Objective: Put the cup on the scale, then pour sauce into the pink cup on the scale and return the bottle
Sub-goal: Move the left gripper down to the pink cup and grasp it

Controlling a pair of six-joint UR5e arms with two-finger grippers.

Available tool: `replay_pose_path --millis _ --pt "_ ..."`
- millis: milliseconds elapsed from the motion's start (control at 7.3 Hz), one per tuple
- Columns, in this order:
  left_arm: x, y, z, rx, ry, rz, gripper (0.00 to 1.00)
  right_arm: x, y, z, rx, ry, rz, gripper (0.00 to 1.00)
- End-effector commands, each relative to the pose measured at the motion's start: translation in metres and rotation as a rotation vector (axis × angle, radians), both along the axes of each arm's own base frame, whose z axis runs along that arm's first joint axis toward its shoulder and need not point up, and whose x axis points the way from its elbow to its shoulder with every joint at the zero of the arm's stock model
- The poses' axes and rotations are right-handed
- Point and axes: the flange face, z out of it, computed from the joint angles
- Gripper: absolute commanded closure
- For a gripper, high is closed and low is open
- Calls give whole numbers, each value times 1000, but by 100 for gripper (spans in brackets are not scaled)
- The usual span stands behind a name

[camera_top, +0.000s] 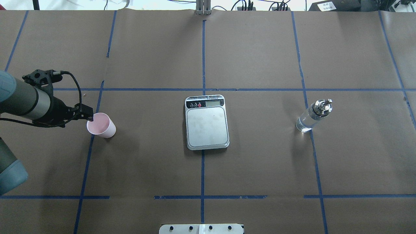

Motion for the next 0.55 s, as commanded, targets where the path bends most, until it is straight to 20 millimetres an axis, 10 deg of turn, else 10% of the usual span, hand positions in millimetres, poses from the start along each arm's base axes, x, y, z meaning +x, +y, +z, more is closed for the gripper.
replay_pose_path --millis 0,411 --pt "15 4 4 -5 -3 19 0 0 4 3 -5 5 -1 0" --pt "44 -15 10 -18 -21 29 2 1 -3 -5 10 7 1 0"
